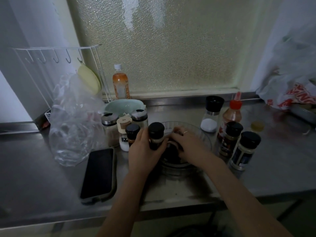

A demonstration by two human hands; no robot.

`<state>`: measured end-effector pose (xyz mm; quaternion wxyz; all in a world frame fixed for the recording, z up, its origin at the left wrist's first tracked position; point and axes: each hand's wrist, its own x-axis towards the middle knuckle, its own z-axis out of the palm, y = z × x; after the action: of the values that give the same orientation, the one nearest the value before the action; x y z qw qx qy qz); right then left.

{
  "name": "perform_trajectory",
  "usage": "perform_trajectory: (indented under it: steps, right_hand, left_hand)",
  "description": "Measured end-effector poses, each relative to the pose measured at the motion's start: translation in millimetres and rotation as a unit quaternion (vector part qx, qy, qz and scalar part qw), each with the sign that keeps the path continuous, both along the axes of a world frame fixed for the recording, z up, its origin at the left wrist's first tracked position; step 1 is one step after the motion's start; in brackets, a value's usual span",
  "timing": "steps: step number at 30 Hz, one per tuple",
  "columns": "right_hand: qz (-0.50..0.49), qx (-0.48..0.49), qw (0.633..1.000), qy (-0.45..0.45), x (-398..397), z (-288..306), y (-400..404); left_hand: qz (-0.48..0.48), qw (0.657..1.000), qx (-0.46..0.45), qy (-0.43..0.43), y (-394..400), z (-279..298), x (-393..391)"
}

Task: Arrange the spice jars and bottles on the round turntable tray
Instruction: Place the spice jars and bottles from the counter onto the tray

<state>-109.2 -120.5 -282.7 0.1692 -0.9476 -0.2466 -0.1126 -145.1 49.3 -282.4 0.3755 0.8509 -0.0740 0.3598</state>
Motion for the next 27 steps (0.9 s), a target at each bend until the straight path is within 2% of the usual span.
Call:
perform_trajectory:
  steps: [6, 10, 15, 18, 19, 21, 23, 24, 25, 27]
  right_hand:
    - [0.005, 0.143, 0.990, -0.010, -4, 2, -4]
    - [-0.028, 0.268, 0.963, 0.026, -5, 3, 2]
    - [-0.050, 0.245, 0.967, 0.054, -4, 1, 4]
    - [-0.056, 0.250, 0.964, 0.069, -14, 11, 4]
    - [-0.070, 0.274, 0.958, 0.045, -23, 15, 0]
    - [-0.129, 0.336, 0.927, -0.104, -48, 21, -12]
    - [-0.230, 0.376, 0.852, -0.282, -74, 18, -32]
    - [-0.295, 0.383, 0.811, -0.329, -85, 14, -42]
    - [-0.359, 0.380, 0.781, -0.341, -93, 11, -50]
    - [-0.440, 0.365, 0.767, -0.289, -97, 4, -61]
  left_hand:
    - [-0.014, 1.000, -0.021, 0.013, 2, 0, -1]
    - [-0.010, 1.000, -0.008, 0.010, 3, -2, -3]
    - [-0.006, 1.000, -0.017, -0.018, 2, 1, -8]
    - [0.043, 0.994, -0.085, -0.053, 6, 3, -17]
    - [0.075, 0.990, -0.107, -0.061, 8, 3, -18]
    - [0.125, 0.982, -0.129, -0.063, 12, 1, -18]
    - [0.140, 0.980, -0.135, -0.048, 15, -1, -15]
    - [0.138, 0.981, -0.132, -0.038, 15, -2, -14]
    - [0.133, 0.982, -0.130, -0.028, 14, -3, -14]
    - [0.122, 0.983, -0.138, -0.004, 11, -3, -15]
